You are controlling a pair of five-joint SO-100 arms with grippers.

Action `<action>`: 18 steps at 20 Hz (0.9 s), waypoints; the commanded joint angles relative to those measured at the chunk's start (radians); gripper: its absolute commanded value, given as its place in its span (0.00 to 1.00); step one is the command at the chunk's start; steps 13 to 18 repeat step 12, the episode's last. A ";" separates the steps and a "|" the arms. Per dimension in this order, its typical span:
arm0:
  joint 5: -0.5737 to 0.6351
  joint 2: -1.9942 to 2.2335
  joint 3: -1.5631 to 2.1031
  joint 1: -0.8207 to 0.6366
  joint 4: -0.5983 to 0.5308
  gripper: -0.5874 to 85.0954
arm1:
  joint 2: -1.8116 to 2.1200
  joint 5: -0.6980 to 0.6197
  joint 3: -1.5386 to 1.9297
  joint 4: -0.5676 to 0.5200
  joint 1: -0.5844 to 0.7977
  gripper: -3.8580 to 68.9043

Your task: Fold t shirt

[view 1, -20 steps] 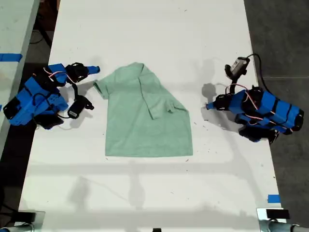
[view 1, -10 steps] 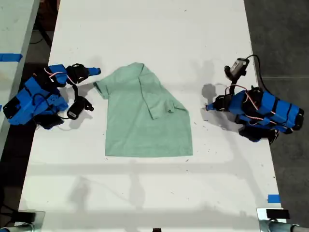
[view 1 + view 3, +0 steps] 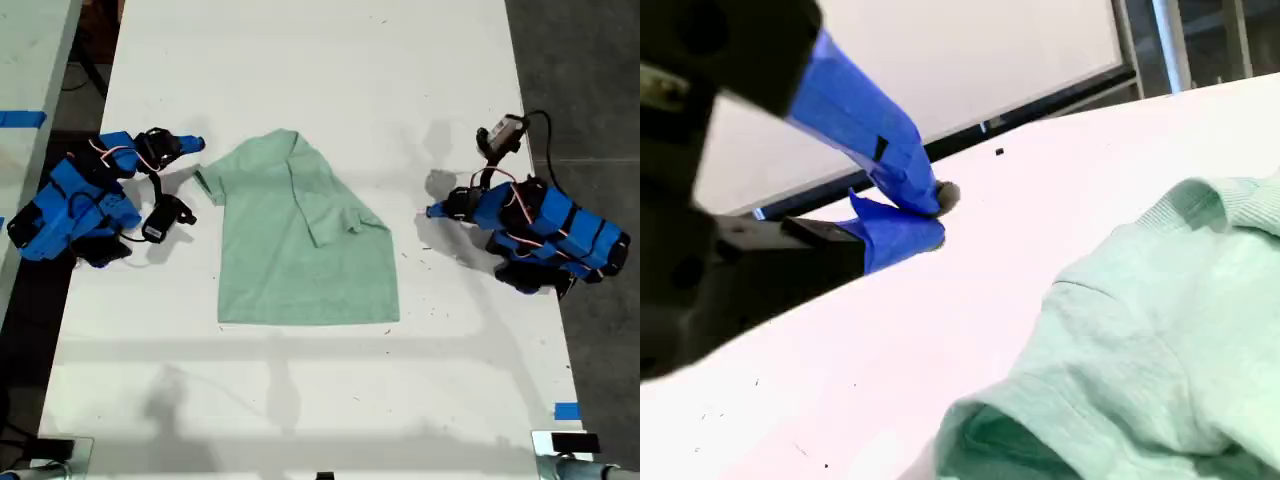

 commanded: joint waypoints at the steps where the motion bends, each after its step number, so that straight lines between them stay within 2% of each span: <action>1: 0.000 0.006 0.025 0.005 -0.020 0.00 | 0.009 -0.008 0.055 -0.026 0.002 0.08; 8: 0.014 0.006 0.025 0.021 -0.025 0.00 | 0.009 -0.028 0.049 -0.031 -0.028 0.08; 12: 0.009 0.006 0.025 0.029 -0.023 0.00 | 0.009 -0.009 0.049 0.021 -0.031 0.08; 18: 0.009 0.006 0.025 0.029 -0.023 0.00 | 0.009 -0.009 0.049 0.021 -0.031 0.08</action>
